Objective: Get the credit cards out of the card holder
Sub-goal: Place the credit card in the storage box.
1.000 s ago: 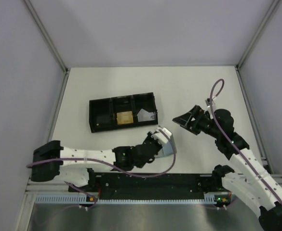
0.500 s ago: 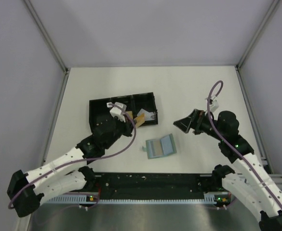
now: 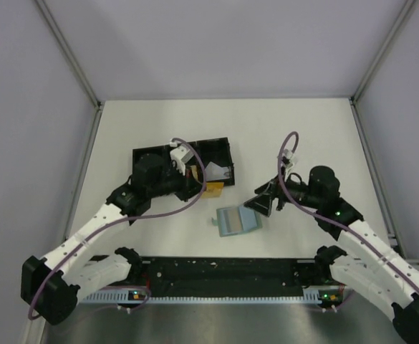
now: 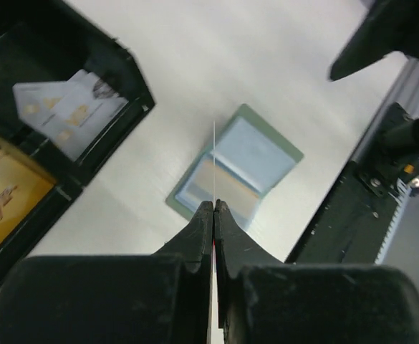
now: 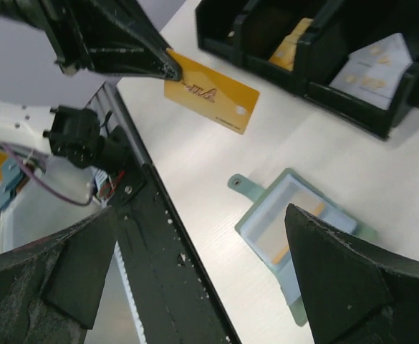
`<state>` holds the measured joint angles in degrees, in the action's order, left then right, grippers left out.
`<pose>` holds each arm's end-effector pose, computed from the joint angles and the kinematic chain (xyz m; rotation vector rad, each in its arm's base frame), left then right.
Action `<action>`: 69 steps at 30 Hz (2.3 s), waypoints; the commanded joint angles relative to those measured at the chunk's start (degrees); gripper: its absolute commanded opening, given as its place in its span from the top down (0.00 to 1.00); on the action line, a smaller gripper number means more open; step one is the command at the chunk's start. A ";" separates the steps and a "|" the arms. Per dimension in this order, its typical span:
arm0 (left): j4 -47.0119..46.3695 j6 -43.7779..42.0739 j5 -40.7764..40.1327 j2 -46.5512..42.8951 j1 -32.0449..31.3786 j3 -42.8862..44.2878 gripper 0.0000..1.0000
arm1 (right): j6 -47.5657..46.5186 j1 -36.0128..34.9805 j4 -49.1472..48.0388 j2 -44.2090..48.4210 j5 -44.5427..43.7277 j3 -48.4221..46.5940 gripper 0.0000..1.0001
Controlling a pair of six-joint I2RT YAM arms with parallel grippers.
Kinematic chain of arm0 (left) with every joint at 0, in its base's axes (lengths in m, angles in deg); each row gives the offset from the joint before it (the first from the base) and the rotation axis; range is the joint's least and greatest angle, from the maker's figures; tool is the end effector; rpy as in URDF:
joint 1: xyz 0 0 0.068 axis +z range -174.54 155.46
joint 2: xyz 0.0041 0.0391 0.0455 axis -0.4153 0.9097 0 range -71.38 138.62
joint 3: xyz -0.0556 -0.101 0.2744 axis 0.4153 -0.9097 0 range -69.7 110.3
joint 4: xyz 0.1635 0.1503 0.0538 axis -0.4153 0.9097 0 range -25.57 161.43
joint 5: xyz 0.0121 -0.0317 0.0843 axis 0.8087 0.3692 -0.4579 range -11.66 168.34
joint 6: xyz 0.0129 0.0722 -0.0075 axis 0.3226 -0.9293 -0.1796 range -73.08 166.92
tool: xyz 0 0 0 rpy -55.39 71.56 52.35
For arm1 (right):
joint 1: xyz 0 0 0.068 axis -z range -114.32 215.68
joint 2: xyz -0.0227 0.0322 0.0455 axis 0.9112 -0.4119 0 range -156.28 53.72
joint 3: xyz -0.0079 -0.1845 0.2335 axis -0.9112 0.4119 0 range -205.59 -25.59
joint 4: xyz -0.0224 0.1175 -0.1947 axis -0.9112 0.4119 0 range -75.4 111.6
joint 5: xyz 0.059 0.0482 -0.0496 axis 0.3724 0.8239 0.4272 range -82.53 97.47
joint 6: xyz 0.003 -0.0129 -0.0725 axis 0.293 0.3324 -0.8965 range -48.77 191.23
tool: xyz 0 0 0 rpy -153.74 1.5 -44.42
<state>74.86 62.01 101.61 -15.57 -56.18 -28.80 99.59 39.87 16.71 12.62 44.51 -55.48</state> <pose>0.1516 -0.1219 0.3012 0.5677 2.0202 -0.9158 0.1088 0.0938 0.2937 -0.4542 1.8830 1.2326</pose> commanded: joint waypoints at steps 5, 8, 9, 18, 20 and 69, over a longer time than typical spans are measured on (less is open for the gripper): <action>10.11 -18.22 16.28 2.19 -6.06 11.99 1.00 | -24.12 -8.73 -0.63 -11.53 9.28 -12.72 0.02; 16.88 -23.86 15.58 5.17 -9.22 17.17 1.00 | -31.84 -10.32 3.50 -14.17 10.77 -17.73 0.04; 18.64 -25.36 15.32 6.23 -10.01 18.93 1.00 | -33.79 -10.93 5.26 -15.05 11.82 -19.14 0.06; 28.14 -32.84 16.90 13.35 -12.48 31.24 1.00 | -40.48 -13.75 12.48 -22.88 17.01 -28.02 0.35; 29.98 -34.07 17.77 14.58 -12.57 33.53 1.00 | -41.71 -13.75 13.88 -23.58 16.75 -28.99 0.42; -64.49 22.70 -5.60 -1.32 -13.54 -4.43 0.31 | 25.25 -15.60 -75.85 -19.28 -22.44 -5.00 1.00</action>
<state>15.78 83.54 93.55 -18.26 -69.03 -35.42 123.26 25.29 -53.95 -6.48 23.55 -60.42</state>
